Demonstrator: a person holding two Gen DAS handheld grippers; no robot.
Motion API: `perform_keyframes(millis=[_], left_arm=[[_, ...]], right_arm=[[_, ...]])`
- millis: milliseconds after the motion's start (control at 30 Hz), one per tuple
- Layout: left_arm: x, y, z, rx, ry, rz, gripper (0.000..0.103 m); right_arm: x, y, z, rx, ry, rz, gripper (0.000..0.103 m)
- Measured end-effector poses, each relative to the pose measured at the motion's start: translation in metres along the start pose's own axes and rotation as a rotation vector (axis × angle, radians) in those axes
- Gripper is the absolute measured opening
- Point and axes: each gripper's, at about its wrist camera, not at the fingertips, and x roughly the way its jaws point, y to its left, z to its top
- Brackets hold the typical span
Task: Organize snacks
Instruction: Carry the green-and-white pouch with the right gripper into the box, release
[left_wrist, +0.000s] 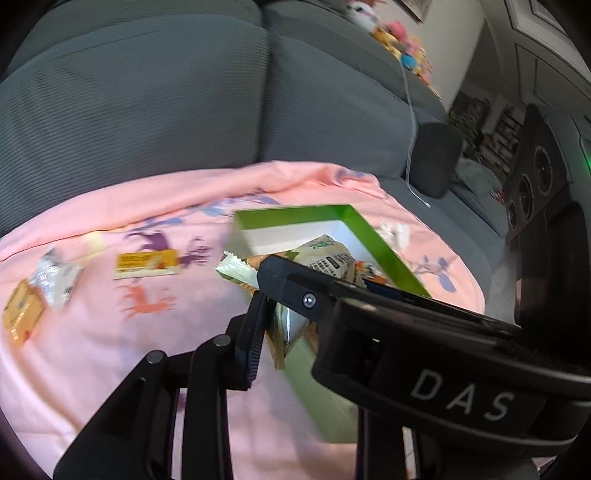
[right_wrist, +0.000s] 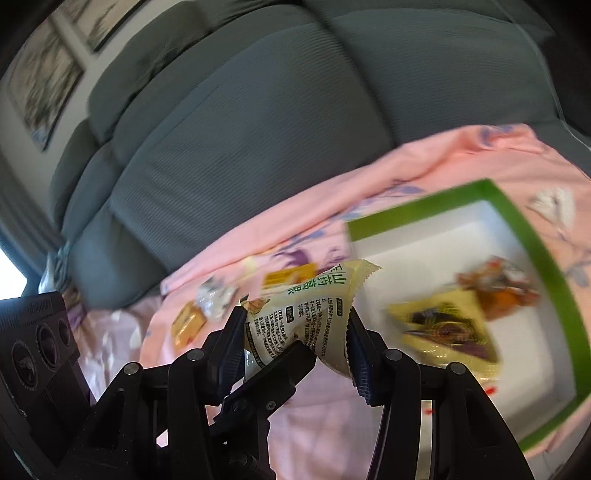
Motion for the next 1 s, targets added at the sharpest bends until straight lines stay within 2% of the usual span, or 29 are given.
perform_keyframes(millis=[233, 567, 1000], left_arm=[[0.037, -0.035, 0.004, 0.042, 0.095, -0.072, 0.025], [0.07, -0.058, 0.003, 0.063, 0.213, -0.105, 0.025], [0.088, -0.07, 0.002, 0.074, 0.277, -0.108, 0.026]], right_arm=[[-0.011, -0.044, 0.005, 0.116, 0.01, -0.09, 0.054], [-0.014, -0.086, 0.004, 0.219, 0.056, -0.144, 0.054], [-0.01, -0.113, 0.003, 0.31, 0.062, -0.15, 0.054]])
